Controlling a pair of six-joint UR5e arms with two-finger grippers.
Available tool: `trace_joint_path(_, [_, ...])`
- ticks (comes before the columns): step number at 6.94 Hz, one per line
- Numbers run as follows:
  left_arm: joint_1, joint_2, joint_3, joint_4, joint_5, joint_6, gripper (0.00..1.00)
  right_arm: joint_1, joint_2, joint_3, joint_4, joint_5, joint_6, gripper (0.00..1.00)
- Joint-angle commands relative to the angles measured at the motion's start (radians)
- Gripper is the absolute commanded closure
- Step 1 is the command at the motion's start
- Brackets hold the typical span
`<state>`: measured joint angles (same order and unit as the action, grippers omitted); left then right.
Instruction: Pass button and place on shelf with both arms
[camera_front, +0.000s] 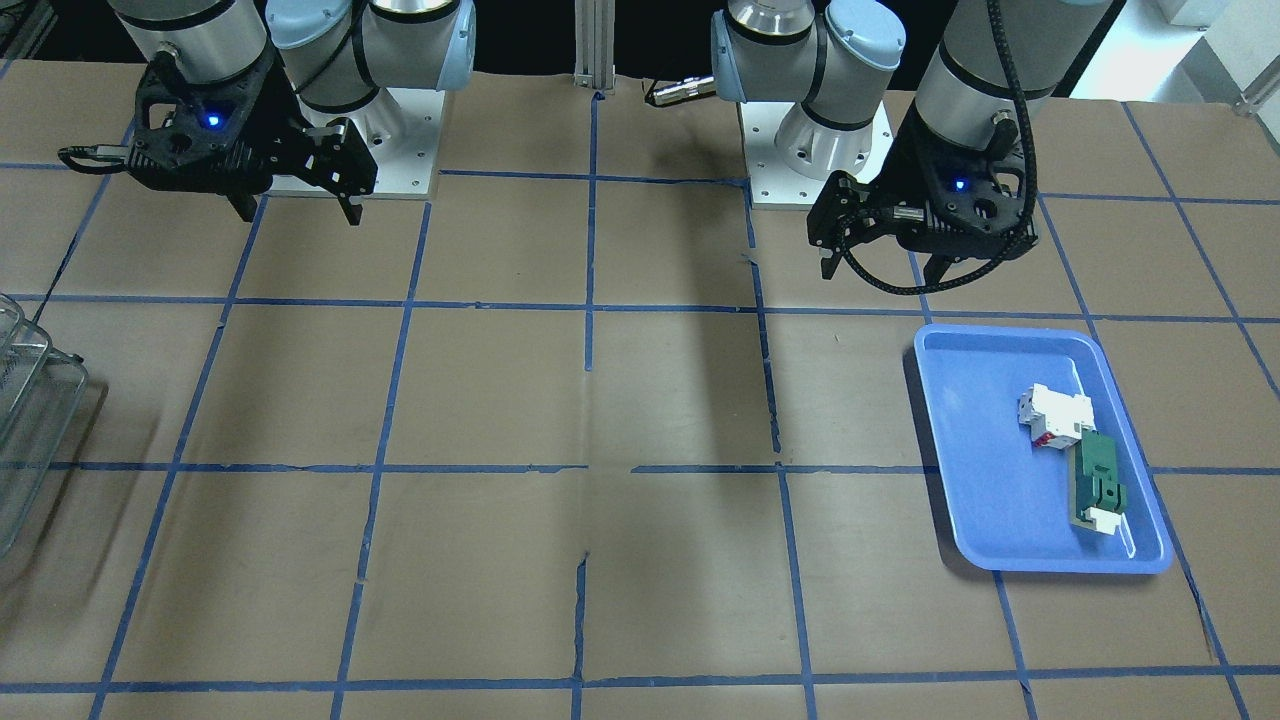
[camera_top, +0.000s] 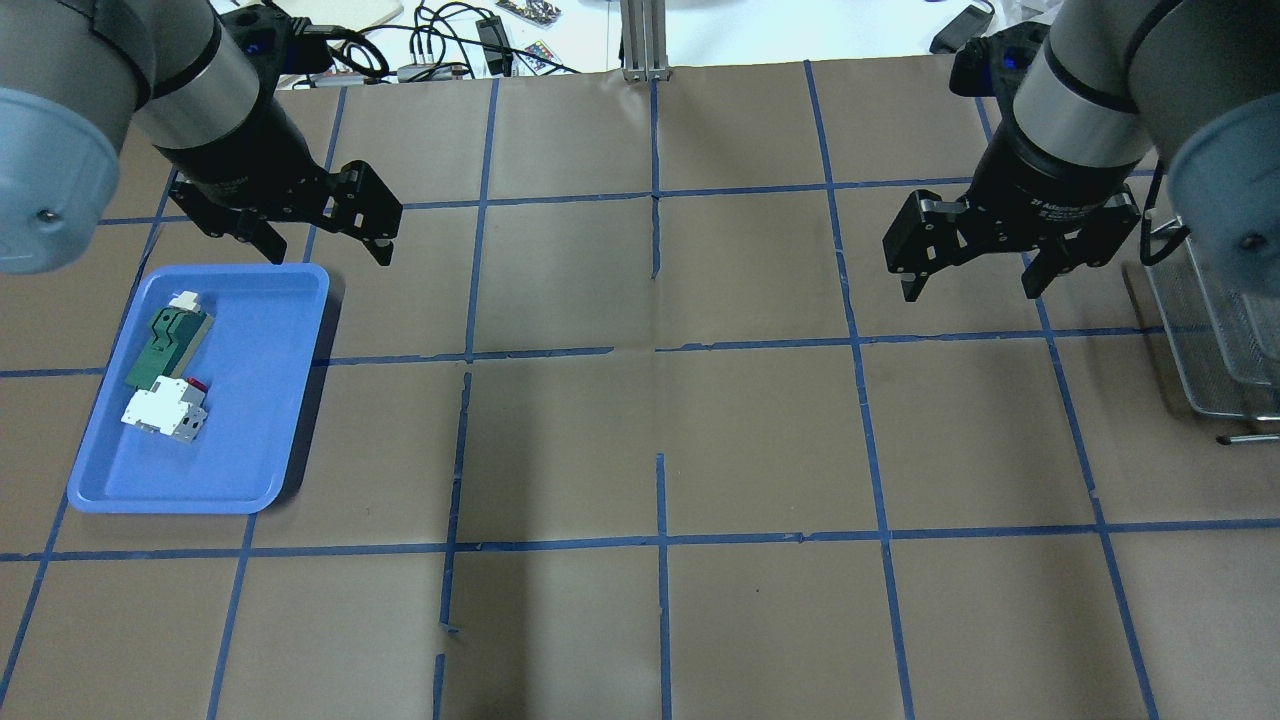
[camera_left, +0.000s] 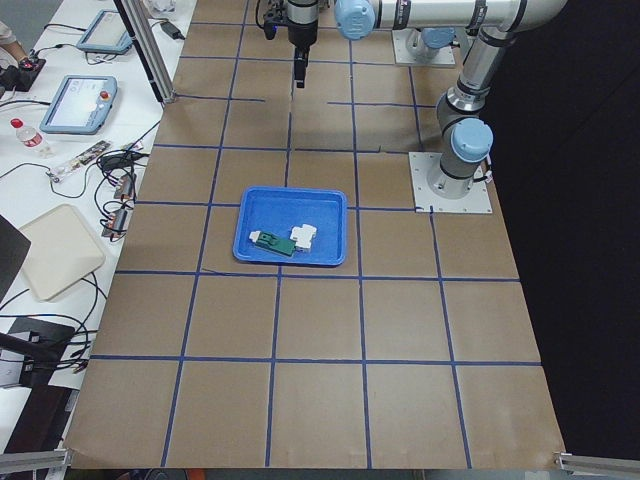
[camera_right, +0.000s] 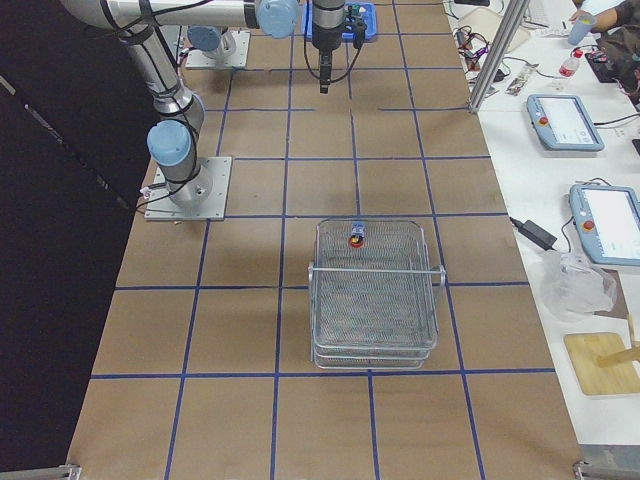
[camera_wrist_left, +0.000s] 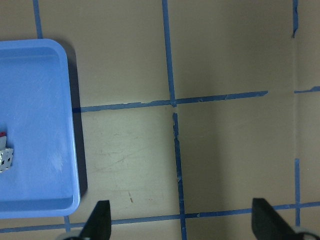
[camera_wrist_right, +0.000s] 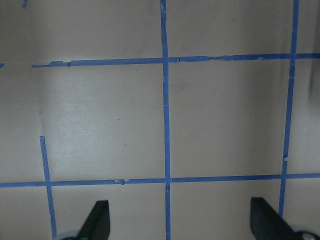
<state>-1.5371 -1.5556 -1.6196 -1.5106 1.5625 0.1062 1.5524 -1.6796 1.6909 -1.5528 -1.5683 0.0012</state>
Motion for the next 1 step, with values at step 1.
trace_joint_path(1, [0.0,0.0,0.0,0.001,-0.001,0.001,0.0,0.0,-0.002,0.004,-0.001,0.004,-0.003,0.0])
